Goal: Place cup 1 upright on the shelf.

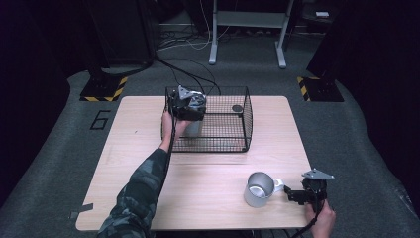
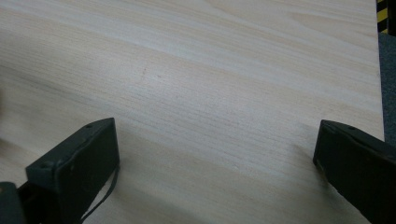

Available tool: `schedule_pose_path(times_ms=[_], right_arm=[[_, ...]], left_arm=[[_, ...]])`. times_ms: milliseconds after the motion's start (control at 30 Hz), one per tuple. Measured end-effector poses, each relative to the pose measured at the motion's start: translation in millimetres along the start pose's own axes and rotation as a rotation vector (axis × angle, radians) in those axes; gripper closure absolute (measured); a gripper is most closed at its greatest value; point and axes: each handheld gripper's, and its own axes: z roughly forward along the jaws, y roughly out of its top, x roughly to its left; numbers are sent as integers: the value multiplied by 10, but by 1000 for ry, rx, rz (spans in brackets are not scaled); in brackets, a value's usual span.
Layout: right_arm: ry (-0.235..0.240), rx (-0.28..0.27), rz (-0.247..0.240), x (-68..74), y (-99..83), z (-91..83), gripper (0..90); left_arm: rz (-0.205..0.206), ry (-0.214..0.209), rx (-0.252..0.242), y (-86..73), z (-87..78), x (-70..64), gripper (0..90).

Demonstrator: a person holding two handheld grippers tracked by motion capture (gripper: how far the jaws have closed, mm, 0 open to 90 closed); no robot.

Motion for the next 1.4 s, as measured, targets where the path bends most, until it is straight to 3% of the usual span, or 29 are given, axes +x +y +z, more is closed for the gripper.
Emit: schedule_pose_path(times_ms=[567, 900, 1033, 1133, 1400], right_arm=[[0, 4, -3, -2, 1, -1, 0], [0, 4, -2, -1, 0, -1, 0], [0, 2, 4, 2, 1, -1, 0], [0, 3, 1, 1, 1, -1, 0], [0, 4, -2, -1, 0, -2, 0]], left_arm=[[-16, 18, 19, -120, 61, 16, 39], [-72, 32, 20, -193, -21, 31, 36], [-95, 43, 43, -215, -55, 61, 33], [-73, 44, 56, -207, -64, 42, 32], [-82, 34, 48, -221, -64, 86, 30]])
